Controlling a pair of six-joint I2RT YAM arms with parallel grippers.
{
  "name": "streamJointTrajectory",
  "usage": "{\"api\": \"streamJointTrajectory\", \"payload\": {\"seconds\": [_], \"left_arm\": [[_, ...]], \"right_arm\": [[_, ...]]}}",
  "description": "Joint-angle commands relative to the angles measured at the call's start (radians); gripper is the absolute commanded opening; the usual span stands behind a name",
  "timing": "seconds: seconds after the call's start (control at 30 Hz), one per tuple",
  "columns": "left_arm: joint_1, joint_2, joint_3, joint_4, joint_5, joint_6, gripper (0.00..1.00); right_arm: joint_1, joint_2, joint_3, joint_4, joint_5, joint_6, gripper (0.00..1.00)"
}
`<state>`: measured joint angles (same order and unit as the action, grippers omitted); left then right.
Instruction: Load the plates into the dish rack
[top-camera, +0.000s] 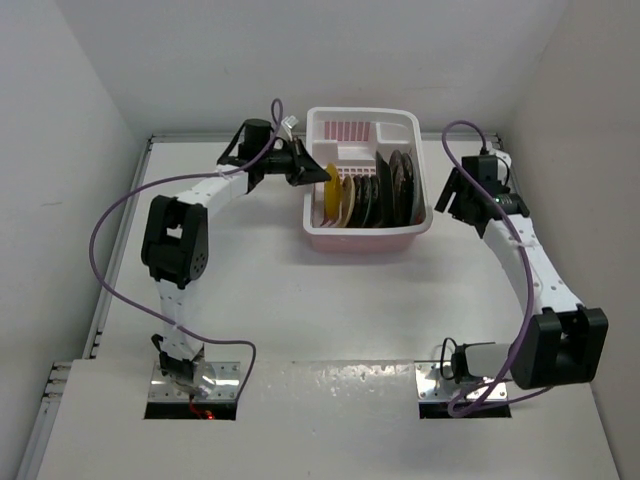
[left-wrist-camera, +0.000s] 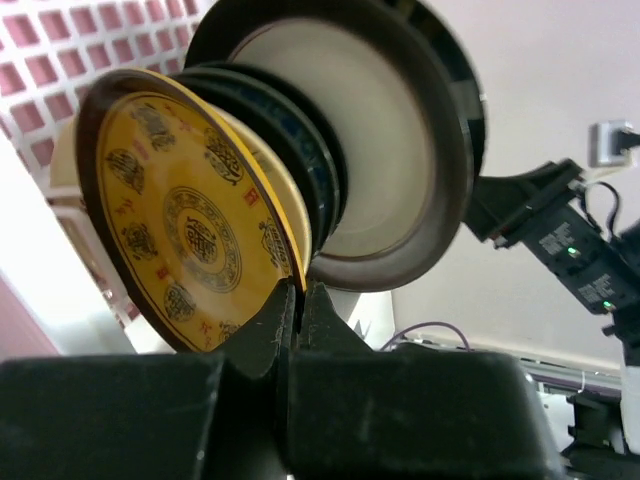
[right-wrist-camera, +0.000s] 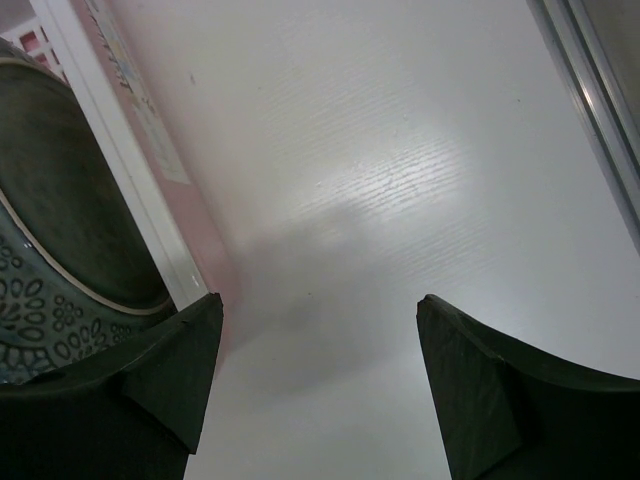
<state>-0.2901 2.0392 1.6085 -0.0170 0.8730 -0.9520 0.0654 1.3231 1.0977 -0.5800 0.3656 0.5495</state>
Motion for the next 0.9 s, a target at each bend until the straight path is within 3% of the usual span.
{"api": "streamJointTrajectory", "payload": {"seconds": [0.0, 0.3, 0.47, 0.57, 0.87], "left_arm": [[-0.018, -0.027, -0.04, 0.023, -0.014, -0.015, 0.0], [-0.027, -0.062, -0.113, -0.072, -0.088, 0.087, 0.0], [-0.055, 0.002, -0.066, -0.072, -0.091, 0.137, 0.28], [-0.064, 0.033, 0.011, -0.121, -0.071, 0.177, 0.39], [-0.052, 0.047, 0.169, -0.236, -0.089, 0.337, 0.52]], "right_arm": [[-0.009, -0.08, -0.009, -0.004, 0.032, -0.022, 0.77], [-0.015, -0.122, -0.042, -0.004, 0.038, -0.028, 0.77], [-0.01, -0.122, -0.052, -0.001, -0.017, -0.046, 0.78], [-0.015, -0.11, -0.035, -0.011, -0.066, -0.072, 0.8], [-0.018, -0.104, 0.005, -0.03, -0.148, -0.069, 0.82]]}}
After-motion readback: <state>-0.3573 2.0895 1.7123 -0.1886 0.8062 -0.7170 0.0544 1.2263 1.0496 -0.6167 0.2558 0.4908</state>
